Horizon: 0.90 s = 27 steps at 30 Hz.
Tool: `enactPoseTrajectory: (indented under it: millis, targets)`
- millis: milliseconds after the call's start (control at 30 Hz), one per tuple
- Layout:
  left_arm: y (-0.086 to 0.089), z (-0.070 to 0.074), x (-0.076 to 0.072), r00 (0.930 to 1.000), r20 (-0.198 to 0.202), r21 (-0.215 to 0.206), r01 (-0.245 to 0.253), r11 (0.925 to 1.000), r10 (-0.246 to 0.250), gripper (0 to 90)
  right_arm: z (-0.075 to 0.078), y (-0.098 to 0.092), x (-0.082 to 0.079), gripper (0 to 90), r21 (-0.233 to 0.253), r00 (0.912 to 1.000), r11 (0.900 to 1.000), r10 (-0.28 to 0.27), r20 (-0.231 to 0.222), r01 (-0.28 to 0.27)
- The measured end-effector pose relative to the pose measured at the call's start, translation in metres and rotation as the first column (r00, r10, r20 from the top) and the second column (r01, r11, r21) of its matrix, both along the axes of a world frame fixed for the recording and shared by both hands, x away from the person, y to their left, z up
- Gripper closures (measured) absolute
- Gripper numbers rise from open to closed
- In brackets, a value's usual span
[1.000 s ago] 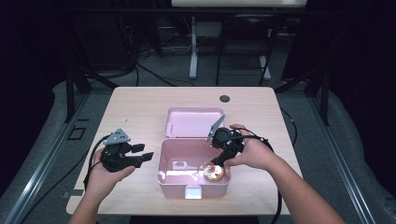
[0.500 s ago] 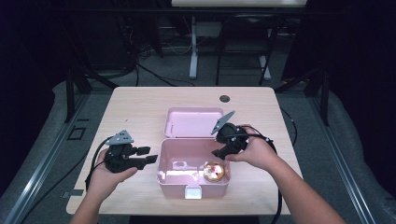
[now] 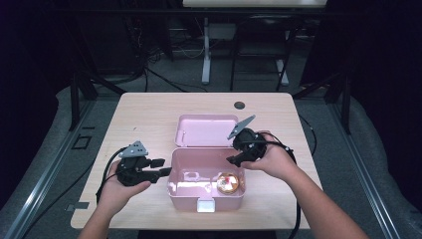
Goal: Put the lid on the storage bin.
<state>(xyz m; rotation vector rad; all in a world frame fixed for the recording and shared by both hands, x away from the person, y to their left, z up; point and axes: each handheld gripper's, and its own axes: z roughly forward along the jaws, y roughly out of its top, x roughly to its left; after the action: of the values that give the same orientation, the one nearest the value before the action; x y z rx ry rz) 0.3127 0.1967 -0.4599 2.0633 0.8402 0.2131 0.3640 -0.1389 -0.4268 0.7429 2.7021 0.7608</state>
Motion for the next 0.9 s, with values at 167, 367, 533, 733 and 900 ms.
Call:
enactPoseTrajectory:
  millis: [167,367,533,733,900]
  targets:
    - [-0.003,-0.002,-0.001,1.0000,0.001,-0.009,0.000,1.0000,0.000,55.9,-0.004,-0.001,0.001,49.6,0.005,0.9999,1.000,-0.010,-0.007,0.010]
    - [-0.005,-0.004,0.000,1.0000,0.008,-0.018,0.005,0.9998,-0.005,56.4,-0.007,-0.005,0.004,51.1,0.024,0.9993,0.999,-0.037,-0.004,0.037]
    - [-0.006,-0.007,0.001,0.9997,0.014,-0.021,0.019,0.9996,-0.018,60.1,-0.005,-0.009,0.005,53.6,0.052,0.9978,0.996,-0.067,0.005,0.066]
    - [-0.008,-0.011,0.002,0.9999,0.000,-0.008,0.016,0.9998,-0.016,65.1,-0.005,-0.012,0.007,53.8,0.054,0.9960,0.995,-0.089,0.006,0.089]
    - [-0.007,-0.012,0.002,0.9998,0.009,0.005,0.016,0.9999,-0.016,69.3,-0.005,-0.015,0.010,54.9,0.059,0.9936,0.992,-0.112,0.010,0.111]
